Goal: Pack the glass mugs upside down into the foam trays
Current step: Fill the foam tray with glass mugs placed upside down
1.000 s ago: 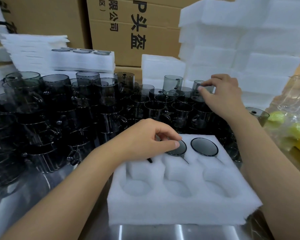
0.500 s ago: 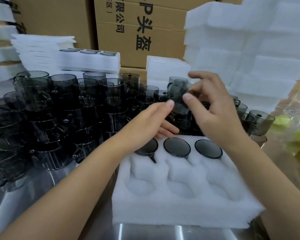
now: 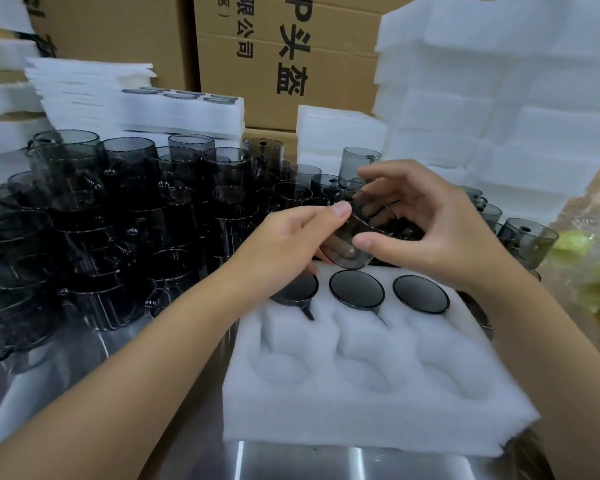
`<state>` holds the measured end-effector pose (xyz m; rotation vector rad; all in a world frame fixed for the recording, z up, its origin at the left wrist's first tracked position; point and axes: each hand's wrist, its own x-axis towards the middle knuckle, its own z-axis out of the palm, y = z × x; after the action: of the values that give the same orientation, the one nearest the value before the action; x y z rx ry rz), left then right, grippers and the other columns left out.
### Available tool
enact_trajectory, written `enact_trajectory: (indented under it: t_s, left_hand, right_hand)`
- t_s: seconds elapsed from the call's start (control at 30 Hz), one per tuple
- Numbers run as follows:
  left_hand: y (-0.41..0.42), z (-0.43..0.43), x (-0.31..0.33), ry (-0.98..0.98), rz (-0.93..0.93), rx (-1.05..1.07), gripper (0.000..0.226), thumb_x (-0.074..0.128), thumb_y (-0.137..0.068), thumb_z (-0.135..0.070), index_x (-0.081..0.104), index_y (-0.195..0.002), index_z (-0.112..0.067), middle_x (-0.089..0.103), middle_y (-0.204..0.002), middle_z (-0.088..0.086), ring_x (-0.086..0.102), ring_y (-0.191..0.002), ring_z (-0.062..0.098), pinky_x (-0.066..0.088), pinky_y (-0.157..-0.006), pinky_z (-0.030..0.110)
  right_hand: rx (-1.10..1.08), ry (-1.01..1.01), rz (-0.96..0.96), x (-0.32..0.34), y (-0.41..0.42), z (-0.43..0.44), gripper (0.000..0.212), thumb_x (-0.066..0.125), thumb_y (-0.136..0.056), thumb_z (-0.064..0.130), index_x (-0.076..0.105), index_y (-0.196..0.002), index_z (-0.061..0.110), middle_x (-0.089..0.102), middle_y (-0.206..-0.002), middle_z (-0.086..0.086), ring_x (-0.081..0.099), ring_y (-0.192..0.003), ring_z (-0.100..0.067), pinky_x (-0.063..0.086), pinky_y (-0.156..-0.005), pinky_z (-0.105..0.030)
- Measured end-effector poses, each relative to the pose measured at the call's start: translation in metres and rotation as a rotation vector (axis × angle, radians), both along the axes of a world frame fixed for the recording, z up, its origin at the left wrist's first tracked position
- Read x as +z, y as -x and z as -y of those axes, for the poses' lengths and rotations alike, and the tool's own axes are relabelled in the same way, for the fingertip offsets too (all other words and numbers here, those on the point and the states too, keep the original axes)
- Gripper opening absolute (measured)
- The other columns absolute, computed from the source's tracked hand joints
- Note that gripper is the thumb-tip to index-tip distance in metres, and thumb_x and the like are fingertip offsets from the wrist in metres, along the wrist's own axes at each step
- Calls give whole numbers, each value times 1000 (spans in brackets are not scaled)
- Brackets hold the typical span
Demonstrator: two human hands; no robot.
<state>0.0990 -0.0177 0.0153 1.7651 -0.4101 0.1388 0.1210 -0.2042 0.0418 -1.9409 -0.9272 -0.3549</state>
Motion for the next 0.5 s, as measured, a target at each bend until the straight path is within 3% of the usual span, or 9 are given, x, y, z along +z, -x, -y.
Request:
enact_trajectory:
  t_s: [0.07,0.17,0.23,0.3,0.37,0.43,0.5]
  left_hand:
    - [4,-6,-4,8,35,55,35,46,-92,-51,74,-84,-31,75,-87,-6,68,-81,5,52,-68,18]
    - [11,-13,-7,55,18,90,37,38,-102,-29,72,-102,-16,75,-94,5,69,-88,13,52,-79,23]
    - [15,-13,-9,86,14,76,41,34,-103,-20,72,-87,-17,75,-79,0,69,-76,6,51,-70,16]
    - [19,-12,-9,144,-4,71,49,35,-102,-12,69,-68,-22,68,-59,-9,62,-58,-1,46,-60,14]
    - [19,-13,-10,156,-16,47,51,38,-100,-6,66,-60,-19,64,-54,-12,57,-53,-2,45,-59,16]
    - [20,-16,-9,144,12,36,45,40,-100,-4,62,-62,-15,62,-53,-11,56,-51,-4,45,-55,11]
    - [19,-19,-6,214,-26,33,50,41,-100,-13,60,-55,-20,58,-49,-7,55,-49,1,45,-55,16]
  right_hand:
    - [73,-27,-51,6,4,1,48,76,-66,38,60,-111,39,66,-101,5,64,-98,-16,49,-88,-30]
    - [191,-3,-115,19,15,-1,48,79,-63,43,63,-108,36,63,-94,-1,62,-92,-20,49,-83,-29]
    - [245,65,-161,29,26,-7,49,78,-62,52,67,-106,33,63,-89,-4,61,-84,-25,51,-75,-30]
    - [273,177,-169,33,36,-18,44,73,-64,48,68,-105,33,66,-88,5,64,-81,-19,51,-72,-28]
    - [308,328,-124,31,45,-33,39,70,-69,47,68,-105,33,67,-95,16,64,-85,-2,50,-75,-22]
    - [319,444,-26,22,48,-45,43,73,-71,44,67,-110,28,62,-100,22,60,-87,3,45,-76,-14]
    - [302,466,20,12,47,-51,46,74,-71,36,65,-114,23,56,-105,21,55,-91,5,40,-77,-10]
